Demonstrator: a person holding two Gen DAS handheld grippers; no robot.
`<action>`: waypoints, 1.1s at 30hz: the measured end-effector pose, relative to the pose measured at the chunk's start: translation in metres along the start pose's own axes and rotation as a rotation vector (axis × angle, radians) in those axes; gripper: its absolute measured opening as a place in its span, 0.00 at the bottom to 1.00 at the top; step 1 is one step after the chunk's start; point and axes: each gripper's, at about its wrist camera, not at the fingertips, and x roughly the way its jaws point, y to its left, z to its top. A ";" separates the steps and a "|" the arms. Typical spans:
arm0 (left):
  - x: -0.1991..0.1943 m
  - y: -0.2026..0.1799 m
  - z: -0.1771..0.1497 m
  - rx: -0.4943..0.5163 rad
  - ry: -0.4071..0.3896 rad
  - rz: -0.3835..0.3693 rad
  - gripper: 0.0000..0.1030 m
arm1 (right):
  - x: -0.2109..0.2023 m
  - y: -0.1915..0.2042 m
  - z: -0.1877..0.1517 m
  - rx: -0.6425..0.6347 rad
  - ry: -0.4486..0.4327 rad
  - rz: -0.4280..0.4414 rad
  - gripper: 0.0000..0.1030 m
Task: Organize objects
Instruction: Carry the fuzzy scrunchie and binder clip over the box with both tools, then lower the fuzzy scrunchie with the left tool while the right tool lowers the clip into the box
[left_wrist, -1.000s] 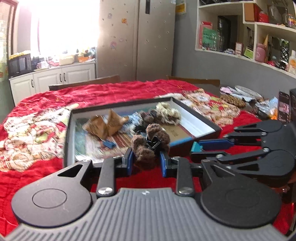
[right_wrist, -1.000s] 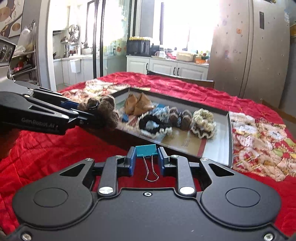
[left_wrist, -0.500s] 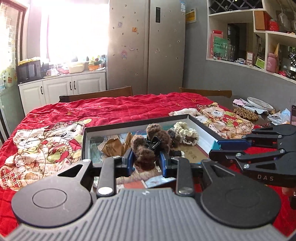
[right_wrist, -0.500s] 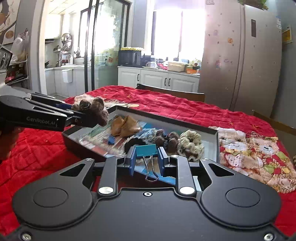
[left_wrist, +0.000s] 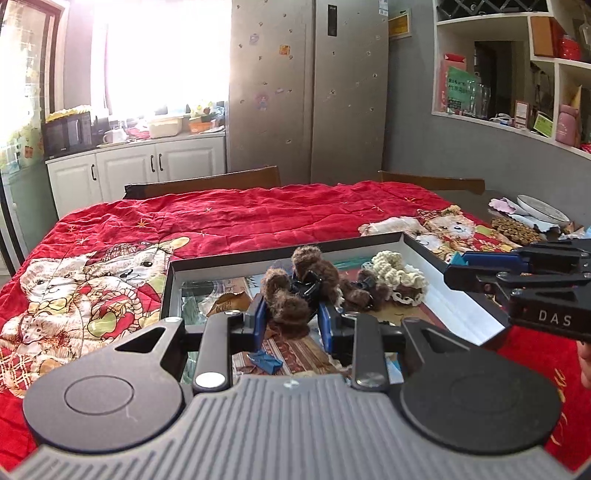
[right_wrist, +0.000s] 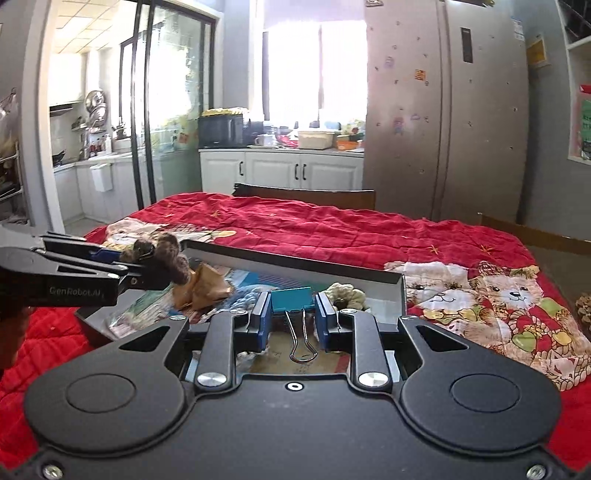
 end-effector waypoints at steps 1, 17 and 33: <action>0.003 0.001 0.001 -0.003 0.001 0.002 0.32 | 0.004 -0.001 0.001 0.006 0.002 -0.003 0.23; 0.036 0.002 -0.006 0.001 0.039 0.043 0.32 | 0.049 -0.014 -0.014 0.055 0.075 -0.049 0.23; 0.050 -0.001 -0.014 0.024 0.072 0.043 0.32 | 0.069 -0.013 -0.026 0.042 0.132 -0.062 0.23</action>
